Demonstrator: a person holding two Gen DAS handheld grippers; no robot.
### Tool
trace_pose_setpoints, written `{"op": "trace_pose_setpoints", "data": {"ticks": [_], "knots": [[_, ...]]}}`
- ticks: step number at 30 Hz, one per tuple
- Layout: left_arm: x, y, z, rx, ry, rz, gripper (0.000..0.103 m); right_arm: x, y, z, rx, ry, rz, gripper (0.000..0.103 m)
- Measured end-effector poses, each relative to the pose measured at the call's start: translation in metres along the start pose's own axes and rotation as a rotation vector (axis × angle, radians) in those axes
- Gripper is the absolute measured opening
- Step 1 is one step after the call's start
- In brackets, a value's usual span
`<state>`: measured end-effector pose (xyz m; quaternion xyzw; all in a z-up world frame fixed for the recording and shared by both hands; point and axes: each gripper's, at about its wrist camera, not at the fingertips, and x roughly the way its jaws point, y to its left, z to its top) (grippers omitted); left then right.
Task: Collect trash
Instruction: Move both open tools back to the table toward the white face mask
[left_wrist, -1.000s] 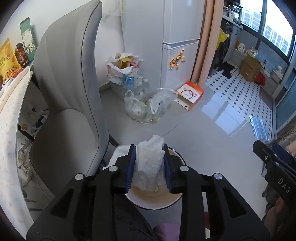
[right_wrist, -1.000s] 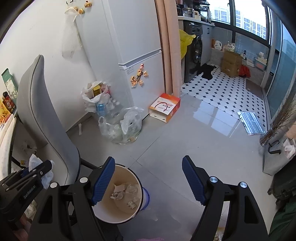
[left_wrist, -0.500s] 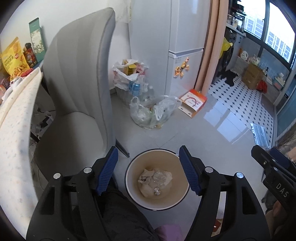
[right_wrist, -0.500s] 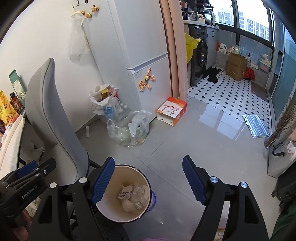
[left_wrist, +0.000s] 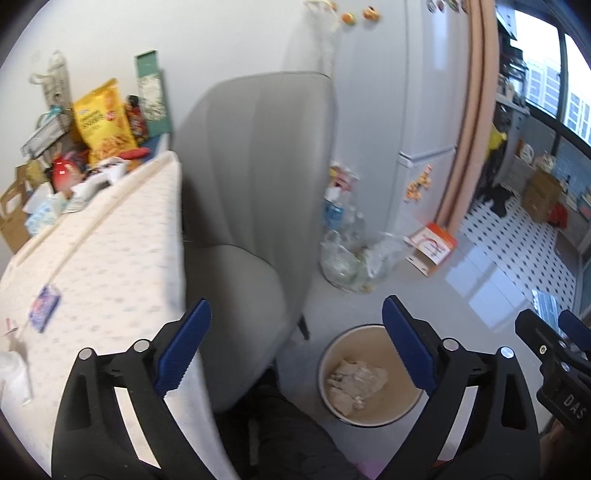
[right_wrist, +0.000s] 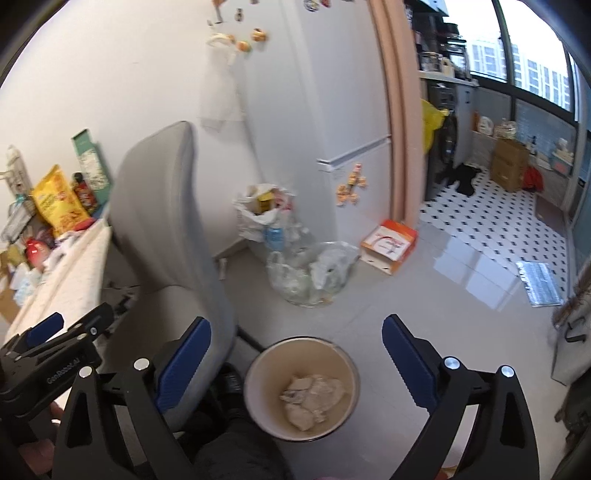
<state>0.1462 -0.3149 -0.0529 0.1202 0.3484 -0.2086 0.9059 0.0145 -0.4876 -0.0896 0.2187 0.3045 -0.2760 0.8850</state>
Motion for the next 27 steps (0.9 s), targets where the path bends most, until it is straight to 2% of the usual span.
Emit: {"op": "trace_pose_setpoints", "data": {"ticks": [12,19,27], "knots": [[-0.065,0.102,-0.018,-0.137,-0.088,0.084,0.097,-0.062,0.101,-0.023,-0.161,-0.052,0.105,0.093],[-0.097,0.154,-0.038,-0.225,-0.127,0.13,0.097,-0.094,0.145,-0.036,-0.236,-0.086,0.147,0.094],[-0.129,0.214,-0.064,-0.308,-0.156,0.2,0.097,-0.114,0.2,-0.052,-0.315,-0.095,0.217,0.095]]}}
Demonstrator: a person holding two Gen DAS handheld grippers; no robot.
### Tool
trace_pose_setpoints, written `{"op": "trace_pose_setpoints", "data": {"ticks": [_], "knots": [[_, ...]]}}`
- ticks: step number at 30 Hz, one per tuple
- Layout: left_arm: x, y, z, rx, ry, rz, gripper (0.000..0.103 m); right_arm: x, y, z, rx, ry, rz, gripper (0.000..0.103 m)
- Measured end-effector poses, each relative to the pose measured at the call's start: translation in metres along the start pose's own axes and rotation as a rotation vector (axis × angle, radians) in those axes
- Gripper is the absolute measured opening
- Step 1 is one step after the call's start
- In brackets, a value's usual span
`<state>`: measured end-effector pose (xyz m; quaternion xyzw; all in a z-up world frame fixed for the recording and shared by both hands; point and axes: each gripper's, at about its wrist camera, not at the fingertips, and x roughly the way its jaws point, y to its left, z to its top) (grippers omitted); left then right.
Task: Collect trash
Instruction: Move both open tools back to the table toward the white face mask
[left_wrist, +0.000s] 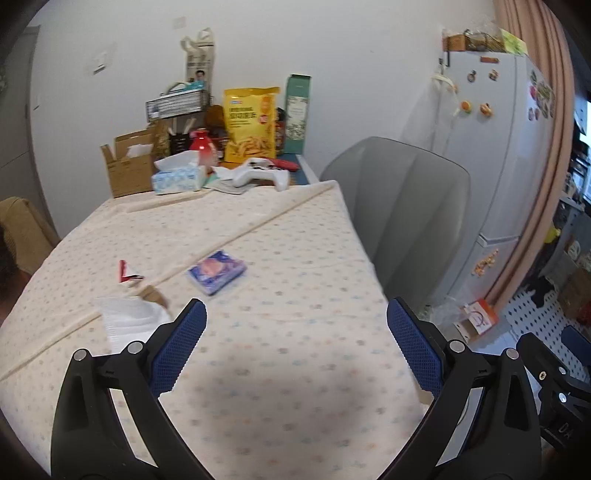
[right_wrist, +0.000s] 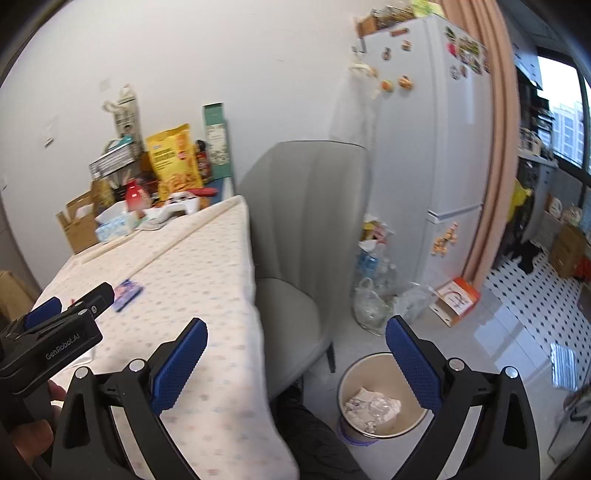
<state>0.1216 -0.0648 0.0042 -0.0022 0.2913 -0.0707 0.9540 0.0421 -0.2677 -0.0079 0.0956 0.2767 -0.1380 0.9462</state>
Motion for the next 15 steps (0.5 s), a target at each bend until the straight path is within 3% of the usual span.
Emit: {"op": "trace_pose_setpoints", "data": {"ticks": [8,15], "knots": [[-0.012,0.057,-0.002,-0.073,-0.02,0.07,0.097,-0.005,0.048,-0.001,-0.067,-0.004,0.063,0.095],[-0.013,0.085,-0.007,-0.089,-0.019,0.114,0.097,0.003,0.081,-0.002,-0.103,0.006,0.108,0.095]]}}
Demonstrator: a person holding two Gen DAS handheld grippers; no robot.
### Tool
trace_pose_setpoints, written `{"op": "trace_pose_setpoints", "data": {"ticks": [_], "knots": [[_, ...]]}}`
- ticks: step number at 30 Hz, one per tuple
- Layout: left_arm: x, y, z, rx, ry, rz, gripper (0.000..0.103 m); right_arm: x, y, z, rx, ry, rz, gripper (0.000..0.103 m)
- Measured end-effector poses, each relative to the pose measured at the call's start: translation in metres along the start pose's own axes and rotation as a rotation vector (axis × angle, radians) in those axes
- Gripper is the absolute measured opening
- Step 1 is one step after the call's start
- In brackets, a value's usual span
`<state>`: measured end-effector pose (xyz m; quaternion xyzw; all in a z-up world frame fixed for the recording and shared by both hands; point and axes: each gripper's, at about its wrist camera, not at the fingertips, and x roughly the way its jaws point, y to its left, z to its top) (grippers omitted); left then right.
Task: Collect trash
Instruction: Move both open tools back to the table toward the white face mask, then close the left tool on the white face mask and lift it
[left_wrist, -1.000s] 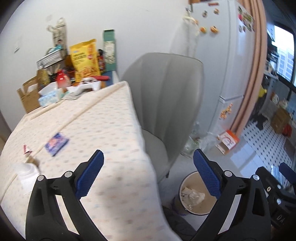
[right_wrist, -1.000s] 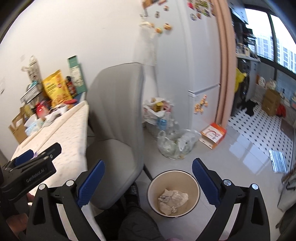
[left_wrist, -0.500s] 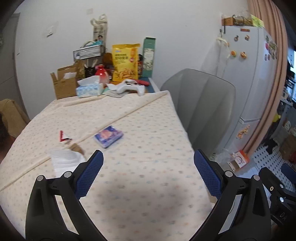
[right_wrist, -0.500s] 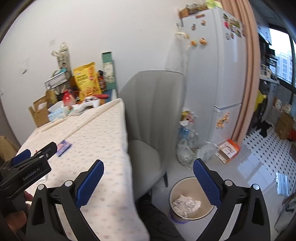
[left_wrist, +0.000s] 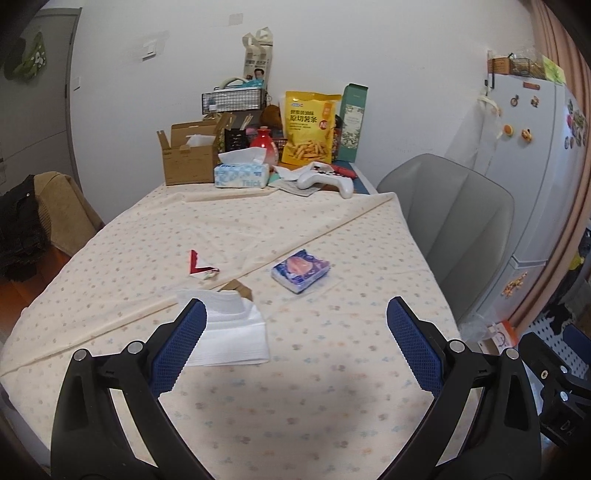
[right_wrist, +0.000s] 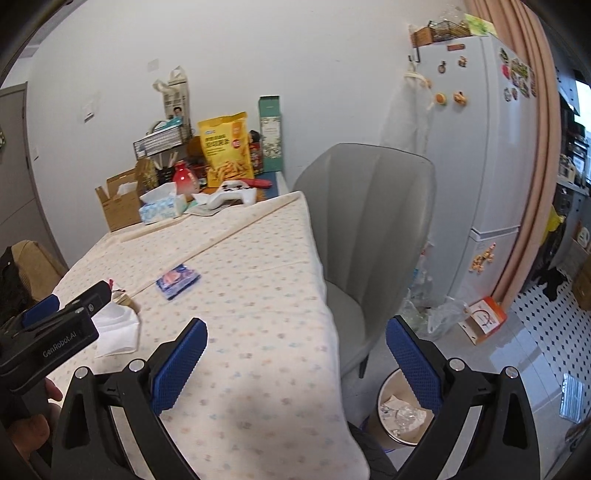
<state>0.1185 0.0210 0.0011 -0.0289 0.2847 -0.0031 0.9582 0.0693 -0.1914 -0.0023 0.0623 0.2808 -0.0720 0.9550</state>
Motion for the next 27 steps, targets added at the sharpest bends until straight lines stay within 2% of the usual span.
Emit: {"op": "trace_pose_setpoints", "data": {"ticks": [5,20,27], "knots": [[0.013,0.015,-0.005,-0.011,0.031,0.025,0.097,0.013,0.013,0.0,-0.015,0.012,0.018,0.095],[0.07,0.021,-0.02,-0.014,0.14,0.056,0.097,0.064,0.02,-0.01,-0.027,0.097,0.015,0.095],[0.095,0.038,-0.027,-0.049,0.194,0.061,0.089,0.087,0.04,-0.012,-0.061,0.13,0.019,0.095]]}}
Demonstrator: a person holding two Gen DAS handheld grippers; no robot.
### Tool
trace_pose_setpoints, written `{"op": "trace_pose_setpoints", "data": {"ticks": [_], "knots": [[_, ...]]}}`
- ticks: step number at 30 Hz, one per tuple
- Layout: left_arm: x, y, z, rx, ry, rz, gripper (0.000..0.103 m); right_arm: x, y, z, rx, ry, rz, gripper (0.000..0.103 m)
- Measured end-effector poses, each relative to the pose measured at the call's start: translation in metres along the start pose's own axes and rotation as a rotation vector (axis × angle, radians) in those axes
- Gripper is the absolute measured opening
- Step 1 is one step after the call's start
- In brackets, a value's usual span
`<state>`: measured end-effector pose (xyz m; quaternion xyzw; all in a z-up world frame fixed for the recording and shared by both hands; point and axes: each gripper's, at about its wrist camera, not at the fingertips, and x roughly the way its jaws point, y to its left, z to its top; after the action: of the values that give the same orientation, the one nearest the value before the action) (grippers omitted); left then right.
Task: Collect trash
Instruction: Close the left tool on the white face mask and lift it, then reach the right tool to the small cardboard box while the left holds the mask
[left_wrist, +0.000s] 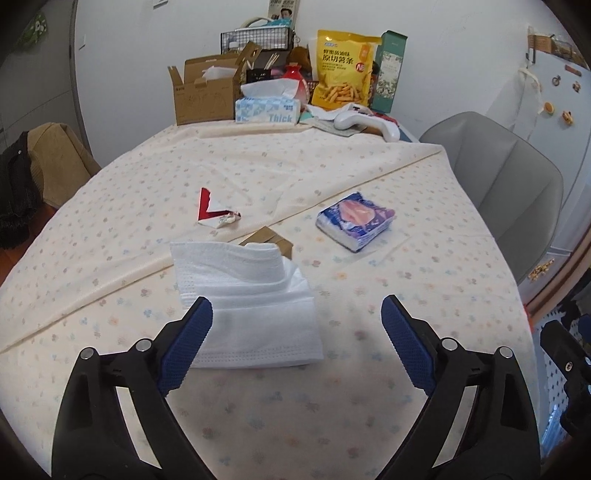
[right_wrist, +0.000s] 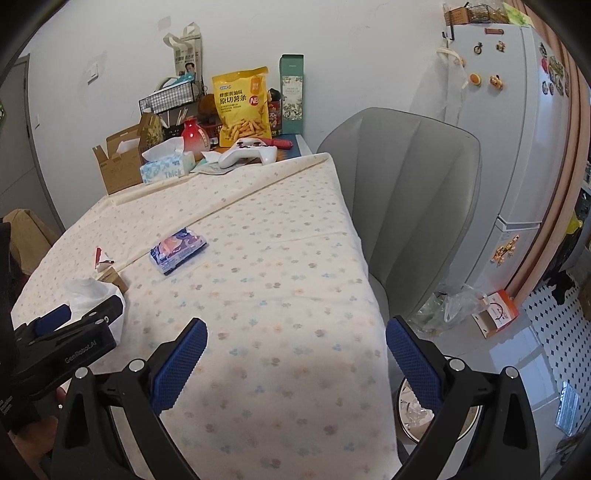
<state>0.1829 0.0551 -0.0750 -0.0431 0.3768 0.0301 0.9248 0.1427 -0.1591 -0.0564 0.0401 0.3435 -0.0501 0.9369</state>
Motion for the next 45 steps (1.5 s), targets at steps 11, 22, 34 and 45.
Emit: {"op": "trace_pose_setpoints", "data": {"ticks": [11,22,34,45], "knots": [[0.036,0.014,-0.004,0.009,0.129,0.067,0.074,0.028,0.02,-0.002,-0.014,0.051,0.026,0.095],[0.029,0.004,-0.006,0.057,0.116,0.055,0.037,0.019,0.026,-0.001,-0.019,0.038,0.042,0.095],[-0.012,0.047,-0.001,-0.076,0.011,0.034,0.006,-0.01,0.062,0.006,-0.088,-0.008,0.083,0.095],[-0.039,0.11,0.012,-0.164,-0.077,0.117,0.005,-0.023,0.123,0.014,-0.191,-0.041,0.149,0.094]]}}
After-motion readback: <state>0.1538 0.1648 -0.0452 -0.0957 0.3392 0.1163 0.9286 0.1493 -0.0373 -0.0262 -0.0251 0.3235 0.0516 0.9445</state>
